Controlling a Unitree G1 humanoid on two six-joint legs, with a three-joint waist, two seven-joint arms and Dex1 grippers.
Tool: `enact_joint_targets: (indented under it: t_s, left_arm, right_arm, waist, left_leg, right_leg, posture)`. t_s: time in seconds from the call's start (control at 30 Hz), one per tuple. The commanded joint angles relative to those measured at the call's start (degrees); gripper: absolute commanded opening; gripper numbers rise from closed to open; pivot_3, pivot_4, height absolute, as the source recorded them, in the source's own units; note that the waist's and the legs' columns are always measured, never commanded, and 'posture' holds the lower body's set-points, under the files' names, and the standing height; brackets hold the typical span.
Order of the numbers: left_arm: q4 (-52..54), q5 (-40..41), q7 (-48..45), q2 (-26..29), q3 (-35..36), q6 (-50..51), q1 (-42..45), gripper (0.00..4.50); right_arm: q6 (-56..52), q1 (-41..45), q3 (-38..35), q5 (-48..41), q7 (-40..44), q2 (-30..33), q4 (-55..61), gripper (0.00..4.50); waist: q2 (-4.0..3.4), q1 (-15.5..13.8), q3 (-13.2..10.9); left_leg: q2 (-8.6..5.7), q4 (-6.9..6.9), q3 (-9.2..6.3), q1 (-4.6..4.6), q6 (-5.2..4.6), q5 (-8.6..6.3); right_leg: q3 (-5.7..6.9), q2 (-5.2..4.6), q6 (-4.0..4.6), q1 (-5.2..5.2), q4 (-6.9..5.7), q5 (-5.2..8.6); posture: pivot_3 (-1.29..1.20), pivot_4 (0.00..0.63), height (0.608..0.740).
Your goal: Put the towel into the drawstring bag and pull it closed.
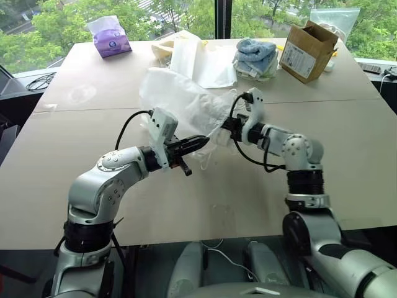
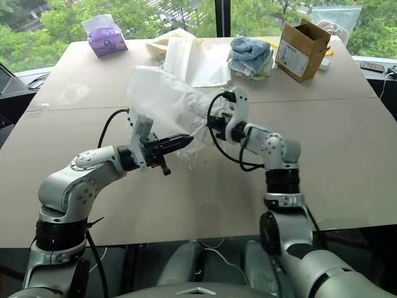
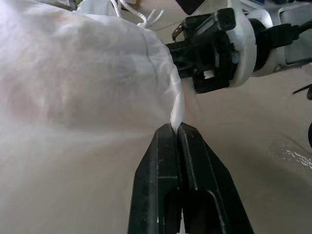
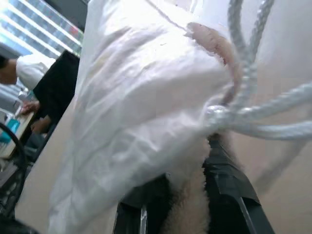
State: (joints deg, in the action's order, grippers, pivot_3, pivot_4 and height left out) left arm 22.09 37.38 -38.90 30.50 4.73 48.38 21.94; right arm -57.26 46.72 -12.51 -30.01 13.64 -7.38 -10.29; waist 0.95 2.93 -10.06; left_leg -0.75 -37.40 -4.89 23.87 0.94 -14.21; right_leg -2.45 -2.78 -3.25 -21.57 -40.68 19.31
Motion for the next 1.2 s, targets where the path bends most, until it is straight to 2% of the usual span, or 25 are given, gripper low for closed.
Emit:
enact_joint_targets:
  t_s: [0.03, 0.2, 0.37, 0.53, 0.63, 0.8, 0.87, 0.9, 1.07, 1.1, 1.2]
  left_arm:
    - [2.4, 1.3, 1.0, -0.1, 0.7, -0.1, 0.8, 0.0]
    - [1.5, 2.3, 2.0, -0.3, 1.0, 0.2, 2.2, 0.0]
    - [0.8, 3.3, 3.2, -1.0, 1.6, 0.5, 3.3, 0.0]
    - [-0.9, 1.9, 4.8, -1.5, 1.5, -1.0, 4.9, 0.0]
    - [-2.3, 0.5, 5.7, -2.4, 0.5, -2.6, 6.2, 0.0]
    - [-2.6, -0.3, 5.7, -3.6, -0.8, -3.5, 6.5, 0.0]
    - [-2.3, -0.2, 5.4, -4.1, -1.4, -3.6, 6.2, 0.0]
    - [-2.2, -0.1, 5.3, -4.2, -1.5, -3.6, 6.1, 0.0]
    - [-1.9, 0.7, 4.6, -3.8, -1.1, -3.5, 5.4, 0.0]
    - [-2.1, 0.6, 4.5, -3.7, -1.1, -3.7, 5.3, 0.0]
    - [-2.8, 0.5, 4.6, -3.6, -0.7, -4.1, 5.5, 0.0]
  right_arm:
    - [3.7, -0.7, -2.9, -2.3, -5.3, -4.8, 2.9, 0.06]
    - [7.0, -0.7, -2.9, -6.5, -9.3, -9.6, 2.5, 0.06]
    - [9.8, -1.0, -1.4, -11.6, -10.6, -10.9, 1.9, 0.06]
    - [8.2, -4.5, 6.9, -11.3, -8.4, -7.1, 5.2, 0.06]
    - [9.0, -8.4, 16.5, -7.2, -4.3, -1.7, 9.5, 0.06]
    - [12.1, -11.0, 19.3, -4.6, -2.7, -0.7, 12.5, 0.06]
    - [13.9, -11.3, 18.1, -4.2, -3.0, -1.5, 12.3, 1.12]
    - [14.5, -11.4, 17.6, -4.1, -3.1, -1.7, 12.2, 1.41]
    - [19.5, -10.3, 13.4, -4.4, -3.6, -3.4, 10.0, 4.01]
    - [20.4, -10.1, 12.8, -4.4, -3.4, -3.3, 9.6, 4.42]
    - [23.7, -9.9, 11.3, -3.8, -4.1, -3.1, 8.8, 4.47]
  waist:
    - [0.01, -0.3, 0.0]
    - [0.01, 0.2, 0.0]
    - [0.0, 1.3, 0.0]
    - [0.0, 1.7, 0.0]
    - [0.01, 1.9, 0.0]
    - [0.01, 1.8, 0.0]
    - [0.02, 1.7, 0.0]
    - [0.02, 1.7, 0.0]
    - [0.02, 1.7, 0.0]
    - [0.02, 1.7, 0.0]
    - [0.02, 1.7, 0.0]
  left_leg:
    - [0.0, -0.03, 0.0, 0.0, 0.0, 0.01]
    - [0.01, -0.05, 0.05, -0.05, 0.06, 0.06]
    - [0.02, -0.04, 0.07, -0.06, 0.08, 0.08]
    - [0.04, -0.04, 0.06, -0.06, 0.09, 0.08]
    - [0.04, -0.03, 0.05, -0.07, 0.09, 0.08]
    - [0.02, -0.05, 0.05, -0.04, 0.08, 0.08]
    - [0.03, -0.06, 0.04, -0.05, 0.08, 0.08]
    - [0.03, -0.06, 0.03, -0.06, 0.09, 0.08]
    - [0.04, -0.05, 0.03, -0.06, 0.09, 0.09]
    - [0.04, -0.05, 0.03, -0.06, 0.09, 0.08]
    - [0.03, -0.05, 0.04, -0.06, 0.09, 0.08]
  right_leg:
    - [0.01, 0.0, 0.0, 0.0, -0.01, 0.0]
    - [-0.06, 0.07, 0.01, -0.01, -0.11, 0.0]
    - [-0.09, 0.09, 0.01, -0.01, -0.14, 0.0]
    - [-0.09, 0.11, 0.01, -0.03, -0.14, 0.0]
    - [-0.08, 0.1, 0.01, -0.02, -0.13, 0.0]
    - [-0.09, 0.09, 0.01, -0.03, -0.11, 0.0]
    - [-0.08, 0.1, 0.01, -0.02, -0.12, 0.0]
    - [-0.08, 0.1, 0.0, -0.01, -0.12, 0.0]
    - [-0.08, 0.1, 0.0, -0.02, -0.13, 0.0]
    - [-0.08, 0.1, 0.01, -0.02, -0.12, 0.0]
    - [-0.09, 0.1, 0.01, -0.02, -0.12, 0.0]
  posture:
    - [0.0, 0.15, 0.74]
    - [0.0, 0.15, 0.74]
    - [0.0, 0.15, 0.74]
    - [0.0, 0.15, 0.74]
    - [0.0, 0.15, 0.74]
    - [0.0, 0.15, 0.74]
    - [0.0, 0.15, 0.74]
    - [0.0, 0.15, 0.74]
    - [0.0, 0.15, 0.74]
    - [0.0, 0.15, 0.74]
    - [0.0, 0.15, 0.74]
